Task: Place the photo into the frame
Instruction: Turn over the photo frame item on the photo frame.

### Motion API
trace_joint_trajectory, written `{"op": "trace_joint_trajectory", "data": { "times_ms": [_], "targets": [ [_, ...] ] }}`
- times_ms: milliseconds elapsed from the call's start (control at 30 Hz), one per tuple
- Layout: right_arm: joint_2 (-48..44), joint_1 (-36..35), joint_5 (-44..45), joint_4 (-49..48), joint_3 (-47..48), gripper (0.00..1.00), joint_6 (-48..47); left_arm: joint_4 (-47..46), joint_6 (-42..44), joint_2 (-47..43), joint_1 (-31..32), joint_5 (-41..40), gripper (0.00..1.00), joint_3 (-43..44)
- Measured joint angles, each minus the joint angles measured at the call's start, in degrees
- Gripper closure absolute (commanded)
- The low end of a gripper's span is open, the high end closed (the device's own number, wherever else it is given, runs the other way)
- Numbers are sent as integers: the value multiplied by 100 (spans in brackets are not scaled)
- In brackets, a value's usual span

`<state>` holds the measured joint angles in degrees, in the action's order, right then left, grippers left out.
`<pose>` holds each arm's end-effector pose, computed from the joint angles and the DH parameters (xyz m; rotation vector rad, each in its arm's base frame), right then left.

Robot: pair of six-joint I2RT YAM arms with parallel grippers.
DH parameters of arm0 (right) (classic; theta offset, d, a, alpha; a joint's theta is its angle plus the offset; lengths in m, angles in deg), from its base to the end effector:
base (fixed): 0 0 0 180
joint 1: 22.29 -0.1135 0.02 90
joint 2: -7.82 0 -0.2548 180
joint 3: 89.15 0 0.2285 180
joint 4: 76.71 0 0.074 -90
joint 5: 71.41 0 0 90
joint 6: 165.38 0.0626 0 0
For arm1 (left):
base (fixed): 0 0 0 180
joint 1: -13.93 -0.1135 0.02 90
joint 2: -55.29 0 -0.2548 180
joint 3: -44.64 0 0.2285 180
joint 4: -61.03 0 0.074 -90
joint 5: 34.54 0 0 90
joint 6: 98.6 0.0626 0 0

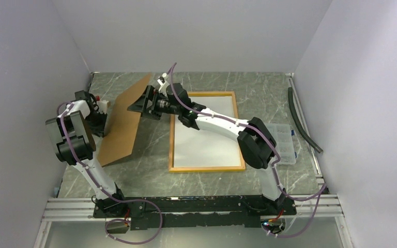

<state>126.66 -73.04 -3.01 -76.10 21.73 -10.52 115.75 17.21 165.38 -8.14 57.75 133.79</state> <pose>0.2985 0.4017 0.2854 -0.0825 2.0838 1.7078 0.3297 0.1310 0.1388 0.1018 2.8934 0.0949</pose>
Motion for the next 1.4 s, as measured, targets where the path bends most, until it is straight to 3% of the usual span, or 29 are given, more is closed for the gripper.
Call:
{"op": "trace_joint_trajectory", "data": {
  "times_ms": [233,400,467,533,567,600,667,933,1167,1400],
  "targets": [
    [4,-101,-11,249,-94,21,13,216,-17,-63,125,476,74,-55],
    [-48,-37,118,544,-317,46,-7,308,-28,-92,125,649,61,-59],
    [-96,-7,214,730,-382,66,-37,439,-66,-101,116,815,48,-9],
    [-149,35,319,901,-411,89,-70,654,-66,-107,114,997,28,74],
    [-177,55,367,1001,-415,94,-44,815,-72,-131,114,1139,23,160],
    [-208,68,422,1113,-415,99,-57,918,-33,-192,116,1252,11,225],
    [-256,92,581,1534,-413,100,-72,1126,59,-459,118,1462,6,385],
    [-256,116,769,2455,28,100,195,1716,715,-2509,330,3001,5,968],
    [-452,522,1093,3268,435,100,1099,2050,1917,-4332,713,4054,5,531],
    [-1056,929,1692,3834,514,100,1803,2612,3195,-5731,1185,4387,6,361]
  ]
}}
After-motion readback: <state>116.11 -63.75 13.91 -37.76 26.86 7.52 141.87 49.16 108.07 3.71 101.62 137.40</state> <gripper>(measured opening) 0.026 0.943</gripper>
